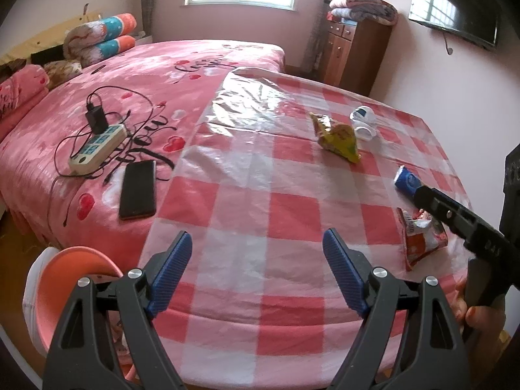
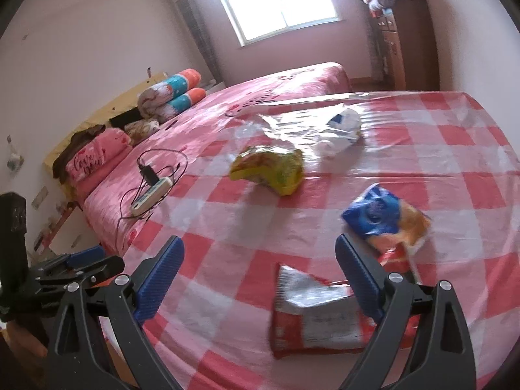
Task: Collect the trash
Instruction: 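Move both grippers back over the checked sheet toward the remaining trash, then grasp the yellow noodle bag with the left gripper and lift it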
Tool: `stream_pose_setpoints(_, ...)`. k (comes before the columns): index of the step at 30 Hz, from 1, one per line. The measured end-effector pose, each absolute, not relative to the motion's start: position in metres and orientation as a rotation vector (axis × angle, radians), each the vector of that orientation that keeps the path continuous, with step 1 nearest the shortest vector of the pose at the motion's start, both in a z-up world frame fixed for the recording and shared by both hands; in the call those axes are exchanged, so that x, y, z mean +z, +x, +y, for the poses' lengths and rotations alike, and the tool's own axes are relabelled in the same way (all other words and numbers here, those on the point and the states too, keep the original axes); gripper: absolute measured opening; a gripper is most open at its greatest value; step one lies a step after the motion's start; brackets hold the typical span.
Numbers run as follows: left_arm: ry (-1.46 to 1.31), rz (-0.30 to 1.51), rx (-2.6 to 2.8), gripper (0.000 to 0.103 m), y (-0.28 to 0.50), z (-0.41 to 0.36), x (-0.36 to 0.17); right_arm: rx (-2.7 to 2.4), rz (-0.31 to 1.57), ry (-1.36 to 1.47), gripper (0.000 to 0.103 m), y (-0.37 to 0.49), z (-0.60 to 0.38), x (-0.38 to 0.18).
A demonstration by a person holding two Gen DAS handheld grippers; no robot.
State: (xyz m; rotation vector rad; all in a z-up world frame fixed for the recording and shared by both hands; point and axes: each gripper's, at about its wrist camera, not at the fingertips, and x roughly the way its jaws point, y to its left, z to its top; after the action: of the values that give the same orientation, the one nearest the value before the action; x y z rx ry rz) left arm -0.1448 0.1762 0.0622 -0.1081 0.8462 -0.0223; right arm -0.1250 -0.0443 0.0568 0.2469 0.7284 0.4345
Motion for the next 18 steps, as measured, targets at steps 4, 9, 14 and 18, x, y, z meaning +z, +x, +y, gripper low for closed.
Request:
stream_pose_setpoints(4, -0.088, 0.848, -0.045, 0.083, -0.136, 0.161, 0.064, 0.398, 0.729, 0.291, 0.093, -0.119, -0.068, 0.057)
stream_pose_setpoints(9, -0.057, 0.846, -0.082, 0.083, -0.122, 0.138, 0.066, 0.338, 0.737, 0.36, 0.093, -0.11, -0.103, 0.054)
stream_pose_setpoints(14, -0.03, 0.831, -0.121, 0.083, -0.103, 0.112, 0.071, 0.298, 0.751, 0.402, 0.093, -0.102, -0.128, 0.048)
stream_pose_setpoints(18, -0.01, 0.815, -0.147, 0.083, -0.085, 0.094, 0.075, 0.282, 0.771, 0.398, 0.093, -0.095, -0.135, 0.043)
